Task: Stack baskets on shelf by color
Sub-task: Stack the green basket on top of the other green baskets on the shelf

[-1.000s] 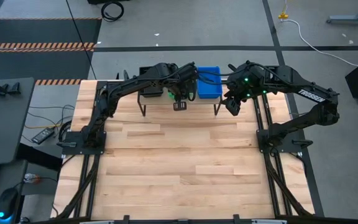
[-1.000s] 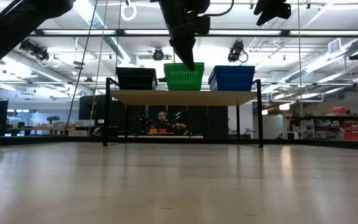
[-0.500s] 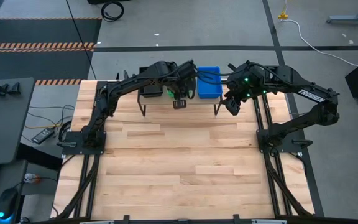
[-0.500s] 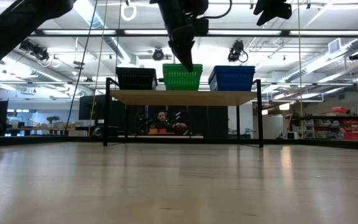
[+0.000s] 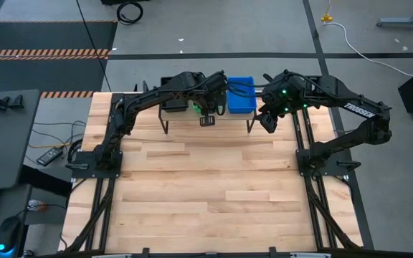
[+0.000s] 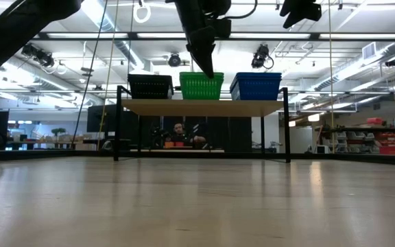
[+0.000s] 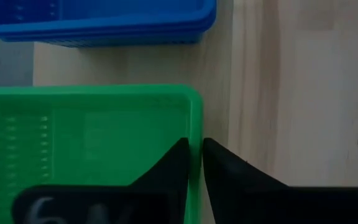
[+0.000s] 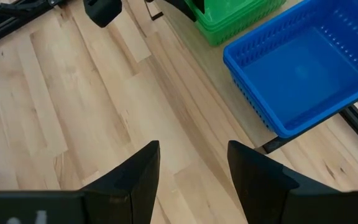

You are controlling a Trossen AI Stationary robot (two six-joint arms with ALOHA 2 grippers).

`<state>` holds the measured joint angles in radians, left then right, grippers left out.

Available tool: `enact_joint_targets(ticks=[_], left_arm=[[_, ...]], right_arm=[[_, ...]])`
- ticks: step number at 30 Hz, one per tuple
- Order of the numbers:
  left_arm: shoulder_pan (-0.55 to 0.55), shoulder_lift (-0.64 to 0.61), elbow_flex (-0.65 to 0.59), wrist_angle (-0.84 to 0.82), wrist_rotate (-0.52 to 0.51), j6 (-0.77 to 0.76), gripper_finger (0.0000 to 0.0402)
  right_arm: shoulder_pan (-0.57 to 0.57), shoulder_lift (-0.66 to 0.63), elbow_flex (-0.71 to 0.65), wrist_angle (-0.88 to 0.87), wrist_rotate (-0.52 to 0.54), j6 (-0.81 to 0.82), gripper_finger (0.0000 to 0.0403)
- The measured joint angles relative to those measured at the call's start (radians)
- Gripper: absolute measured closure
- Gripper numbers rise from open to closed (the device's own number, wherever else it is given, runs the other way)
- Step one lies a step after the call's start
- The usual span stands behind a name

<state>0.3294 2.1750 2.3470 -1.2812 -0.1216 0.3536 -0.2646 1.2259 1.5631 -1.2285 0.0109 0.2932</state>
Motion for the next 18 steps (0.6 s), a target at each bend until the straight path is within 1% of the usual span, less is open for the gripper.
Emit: enact_joint_targets(ticks=[4,10,18], left_arm=[[0.0,-0.001,0.008,-0.002,-0.043,-0.025,0.0351],[-0.013,-0.022,0.01,-0.008,-0.034,-0.128,0.0333],[-0.062,-0.031,0.009,0.006,-0.032,-0.096,0.0304]], right_arm=[[0.0,0.0,0.0,0.0,0.0,0.0,0.0208],[0.0,-0.004,0.0,0.003,-0.003,0.026,0.0208],[-0.006,-0.005,0.0,0.018,-0.003,0.005,0.0208]])
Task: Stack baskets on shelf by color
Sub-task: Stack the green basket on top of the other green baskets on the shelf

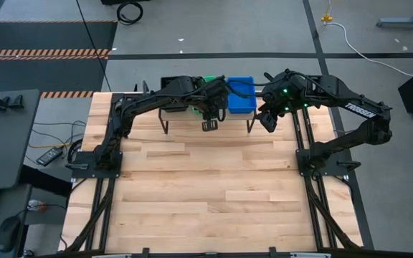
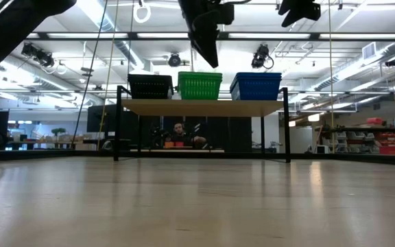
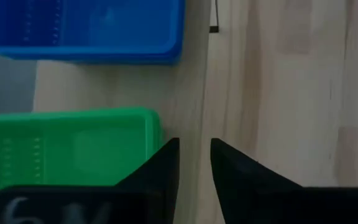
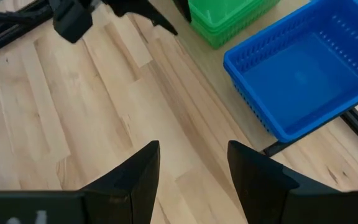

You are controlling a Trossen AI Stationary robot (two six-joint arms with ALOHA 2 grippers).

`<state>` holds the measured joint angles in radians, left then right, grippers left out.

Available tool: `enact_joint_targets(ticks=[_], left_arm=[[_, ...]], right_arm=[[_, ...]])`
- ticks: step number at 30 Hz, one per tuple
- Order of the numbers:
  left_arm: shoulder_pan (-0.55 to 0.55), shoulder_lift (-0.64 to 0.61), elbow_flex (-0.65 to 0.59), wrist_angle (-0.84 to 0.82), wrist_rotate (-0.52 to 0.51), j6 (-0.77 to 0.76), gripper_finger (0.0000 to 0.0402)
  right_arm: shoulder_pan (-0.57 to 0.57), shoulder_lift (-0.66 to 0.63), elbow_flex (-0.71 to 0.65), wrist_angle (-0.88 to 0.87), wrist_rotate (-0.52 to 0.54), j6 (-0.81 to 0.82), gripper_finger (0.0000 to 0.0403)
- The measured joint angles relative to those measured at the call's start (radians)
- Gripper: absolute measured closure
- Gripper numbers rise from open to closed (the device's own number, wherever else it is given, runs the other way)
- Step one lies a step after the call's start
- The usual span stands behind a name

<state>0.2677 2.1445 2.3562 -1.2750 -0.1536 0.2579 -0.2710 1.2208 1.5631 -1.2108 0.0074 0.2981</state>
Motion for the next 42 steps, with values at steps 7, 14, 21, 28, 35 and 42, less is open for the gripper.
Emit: enact_joint_targets(ticks=[7,14,21,28,35,42], left_arm=[[0.008,0.0,0.0,0.003,-0.087,0.027,0.0305],[0.039,-0.001,-0.008,-0.021,-0.102,0.027,0.0301],[0.05,0.0,-0.026,-0.009,-0.063,0.038,0.0287],[0.049,0.0,-0.026,0.016,-0.063,0.048,0.0276],[0.032,-0.018,-0.026,0.004,-0.063,0.05,0.0272],[0.032,-0.031,-0.025,-0.002,-0.071,0.04,0.0248]], right_arm=[[0.0,0.0,0.0,0.012,0.0,-0.001,0.0208],[0.001,0.0,0.0,0.006,0.0,0.016,0.0208],[0.001,0.0,0.0,0.005,-0.001,0.015,0.0208],[0.001,0.0,0.0,0.005,-0.001,0.013,0.0208],[0.001,0.0,0.0,0.004,-0.001,0.013,0.0208],[0.001,0.001,0.0,0.004,-0.001,-0.004,0.0208]])
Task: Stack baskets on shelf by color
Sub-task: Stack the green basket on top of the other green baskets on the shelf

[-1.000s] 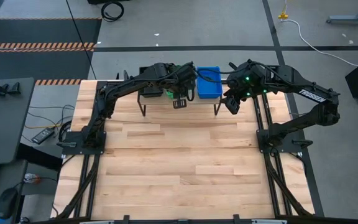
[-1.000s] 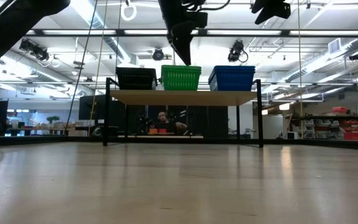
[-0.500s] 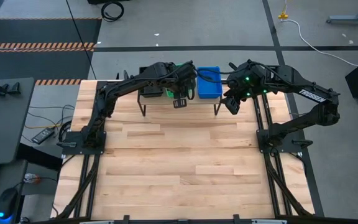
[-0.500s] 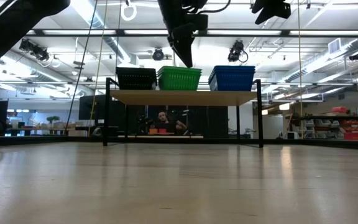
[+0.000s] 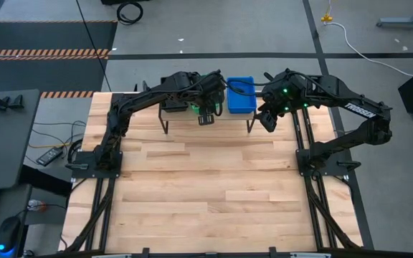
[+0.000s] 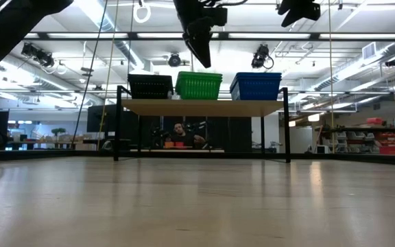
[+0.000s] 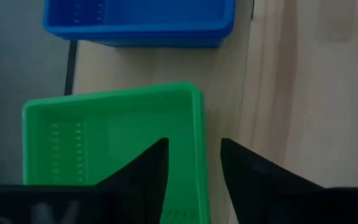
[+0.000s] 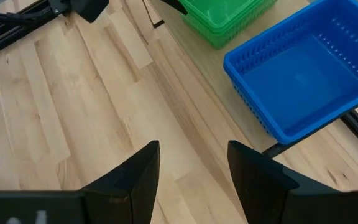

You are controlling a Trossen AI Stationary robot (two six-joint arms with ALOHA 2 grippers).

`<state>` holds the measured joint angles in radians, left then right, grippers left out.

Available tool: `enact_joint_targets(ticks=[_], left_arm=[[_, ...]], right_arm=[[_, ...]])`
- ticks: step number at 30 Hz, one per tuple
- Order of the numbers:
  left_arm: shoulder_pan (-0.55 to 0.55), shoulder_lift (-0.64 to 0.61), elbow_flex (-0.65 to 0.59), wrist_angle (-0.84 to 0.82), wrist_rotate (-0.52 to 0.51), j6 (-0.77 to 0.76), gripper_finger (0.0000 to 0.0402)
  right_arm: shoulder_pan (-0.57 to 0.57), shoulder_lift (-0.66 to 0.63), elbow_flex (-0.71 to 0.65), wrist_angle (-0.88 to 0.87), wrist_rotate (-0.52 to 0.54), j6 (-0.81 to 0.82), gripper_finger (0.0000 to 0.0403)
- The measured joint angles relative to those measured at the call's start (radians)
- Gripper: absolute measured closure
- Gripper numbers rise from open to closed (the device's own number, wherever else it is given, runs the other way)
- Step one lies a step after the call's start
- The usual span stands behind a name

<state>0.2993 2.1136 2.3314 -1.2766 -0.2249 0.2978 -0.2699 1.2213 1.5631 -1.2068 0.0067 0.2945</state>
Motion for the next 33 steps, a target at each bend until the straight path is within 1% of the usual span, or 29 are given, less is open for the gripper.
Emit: enact_joint_targets(ticks=[3,7,13,17,19,23,29,33], left_arm=[[0.006,0.001,0.0,-0.014,0.007,-0.013,0.0242],[0.021,0.017,-0.004,-0.026,0.08,-0.043,0.0241],[0.029,0.031,-0.008,-0.007,0.087,-0.051,0.0241],[0.03,0.052,-0.01,-0.004,0.116,-0.035,0.0245],[0.027,0.053,-0.01,0.002,0.128,-0.017,0.0256],[0.018,0.053,-0.009,0.009,0.132,0.026,0.0289],[0.016,0.053,-0.009,0.01,0.135,0.028,0.034],[0.017,0.053,-0.009,0.009,0.135,0.028,0.0361]], right_arm=[[0.0,0.0,0.0,0.001,0.0,-0.007,0.0208],[-0.001,0.0,0.0,0.0,0.0,-0.009,0.0208],[-0.001,0.0,0.0,0.001,0.0,-0.009,0.0208],[-0.001,0.001,0.0,0.001,0.0,-0.009,0.0208],[-0.001,0.001,0.0,0.0,0.0,-0.009,0.0208],[-0.001,0.001,0.0,0.0,0.0,-0.009,0.0208],[-0.001,0.001,0.0,-0.002,0.001,-0.003,0.0208],[-0.001,0.001,0.0,-0.002,0.0,-0.002,0.0208]])
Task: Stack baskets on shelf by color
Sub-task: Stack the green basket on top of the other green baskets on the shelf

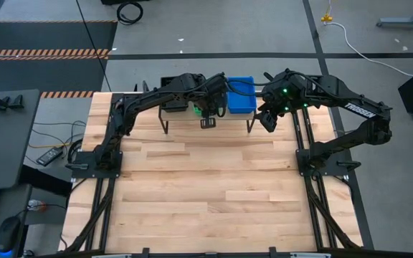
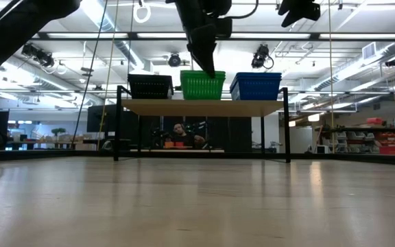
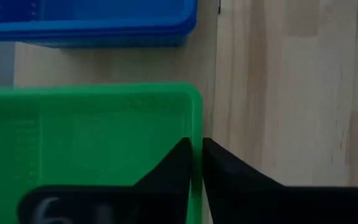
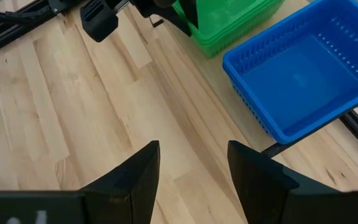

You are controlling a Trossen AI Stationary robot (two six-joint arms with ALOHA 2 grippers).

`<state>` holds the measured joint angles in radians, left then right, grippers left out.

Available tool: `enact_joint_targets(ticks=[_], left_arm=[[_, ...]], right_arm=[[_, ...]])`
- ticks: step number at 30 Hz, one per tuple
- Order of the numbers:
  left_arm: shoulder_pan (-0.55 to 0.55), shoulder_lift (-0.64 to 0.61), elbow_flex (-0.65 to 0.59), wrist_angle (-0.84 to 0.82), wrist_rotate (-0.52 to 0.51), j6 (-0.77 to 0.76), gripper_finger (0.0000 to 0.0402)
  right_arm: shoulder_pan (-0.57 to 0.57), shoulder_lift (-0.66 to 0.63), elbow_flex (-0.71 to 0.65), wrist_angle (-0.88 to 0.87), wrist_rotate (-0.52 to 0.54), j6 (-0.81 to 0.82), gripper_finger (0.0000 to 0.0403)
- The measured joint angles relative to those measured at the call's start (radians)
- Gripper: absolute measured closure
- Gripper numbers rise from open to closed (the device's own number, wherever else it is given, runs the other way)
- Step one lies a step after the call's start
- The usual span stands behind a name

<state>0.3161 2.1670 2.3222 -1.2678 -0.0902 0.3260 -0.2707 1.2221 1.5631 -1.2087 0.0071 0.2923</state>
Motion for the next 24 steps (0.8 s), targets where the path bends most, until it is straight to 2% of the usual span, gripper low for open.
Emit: enact_joint_targets(ticks=[16,24], left_arm=[[0.001,0.0,0.0,0.0,-0.002,0.045,0.0363],[0.001,0.0,0.001,-0.001,-0.072,0.045,0.0327]], right_arm=[[0.0,0.0,0.0,-0.004,0.0,0.004,0.0208],[0.0,0.0,0.0,-0.005,0.0,0.004,0.0208]])
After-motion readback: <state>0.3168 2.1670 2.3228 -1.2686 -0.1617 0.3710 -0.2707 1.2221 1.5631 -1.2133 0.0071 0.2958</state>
